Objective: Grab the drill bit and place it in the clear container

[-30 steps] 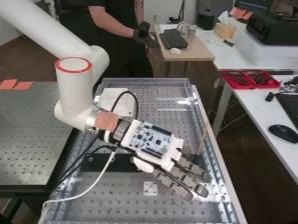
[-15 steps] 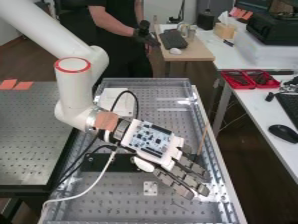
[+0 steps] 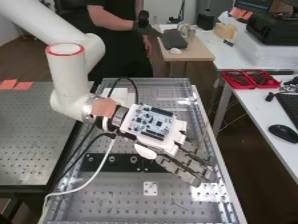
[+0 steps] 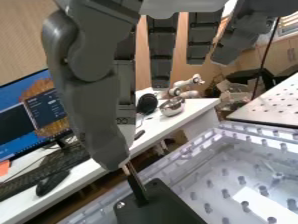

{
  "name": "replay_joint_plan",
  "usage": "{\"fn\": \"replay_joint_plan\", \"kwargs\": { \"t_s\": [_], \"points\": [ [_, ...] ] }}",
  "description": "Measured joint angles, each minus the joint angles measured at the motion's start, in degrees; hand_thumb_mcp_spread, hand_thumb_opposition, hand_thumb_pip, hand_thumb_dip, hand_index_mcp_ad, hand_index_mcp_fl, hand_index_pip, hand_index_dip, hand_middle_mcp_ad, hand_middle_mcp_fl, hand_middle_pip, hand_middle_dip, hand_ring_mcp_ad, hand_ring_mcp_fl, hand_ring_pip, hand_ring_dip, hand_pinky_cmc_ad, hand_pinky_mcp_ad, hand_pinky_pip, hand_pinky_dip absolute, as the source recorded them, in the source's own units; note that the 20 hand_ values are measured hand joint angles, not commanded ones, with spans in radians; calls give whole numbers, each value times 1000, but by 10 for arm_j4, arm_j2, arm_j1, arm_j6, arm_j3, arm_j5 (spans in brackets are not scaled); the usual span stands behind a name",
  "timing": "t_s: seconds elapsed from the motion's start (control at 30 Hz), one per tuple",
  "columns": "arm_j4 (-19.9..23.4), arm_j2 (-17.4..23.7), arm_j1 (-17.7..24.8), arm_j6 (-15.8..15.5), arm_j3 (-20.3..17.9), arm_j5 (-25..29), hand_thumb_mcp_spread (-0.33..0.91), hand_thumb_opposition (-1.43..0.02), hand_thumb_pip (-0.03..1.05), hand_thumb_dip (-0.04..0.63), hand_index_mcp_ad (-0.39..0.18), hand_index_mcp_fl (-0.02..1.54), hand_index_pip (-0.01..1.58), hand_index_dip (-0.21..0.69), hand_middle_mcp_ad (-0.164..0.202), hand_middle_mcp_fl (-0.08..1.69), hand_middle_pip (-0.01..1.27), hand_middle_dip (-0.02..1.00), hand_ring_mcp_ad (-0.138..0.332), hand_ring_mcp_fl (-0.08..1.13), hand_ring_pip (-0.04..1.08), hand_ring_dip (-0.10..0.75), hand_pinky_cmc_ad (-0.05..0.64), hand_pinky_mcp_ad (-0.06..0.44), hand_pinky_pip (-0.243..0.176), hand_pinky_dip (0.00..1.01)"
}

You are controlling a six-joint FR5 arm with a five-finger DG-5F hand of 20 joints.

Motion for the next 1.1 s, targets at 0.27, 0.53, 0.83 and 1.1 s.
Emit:
{"fn": "replay_joint_plan", "kwargs": {
  "t_s": [0.27, 0.53, 0.83, 1.1],
  "points": [
    [11, 33, 8, -11, -13, -11, 691, -958, 429, 269, -138, 735, 1197, 154, 65, 295, 140, 161, 164, 49, 96, 7, 314, 162, -91, 180],
    [31, 75, 23, -23, -36, -36, 693, -970, 429, 269, -136, 754, 1178, 154, 68, 295, 138, 157, 176, 49, 96, 7, 314, 164, -93, 180],
    [50, 110, 44, -29, -54, -70, 696, -970, 429, 269, -136, 759, 1182, 154, 68, 298, 138, 157, 176, 49, 98, 7, 314, 164, -93, 180],
    [60, 129, 63, -26, -68, -122, 689, -974, 429, 269, -136, 771, 1164, 157, 68, 295, 141, 169, 176, 49, 98, 7, 314, 164, -93, 180]
  ]
}}
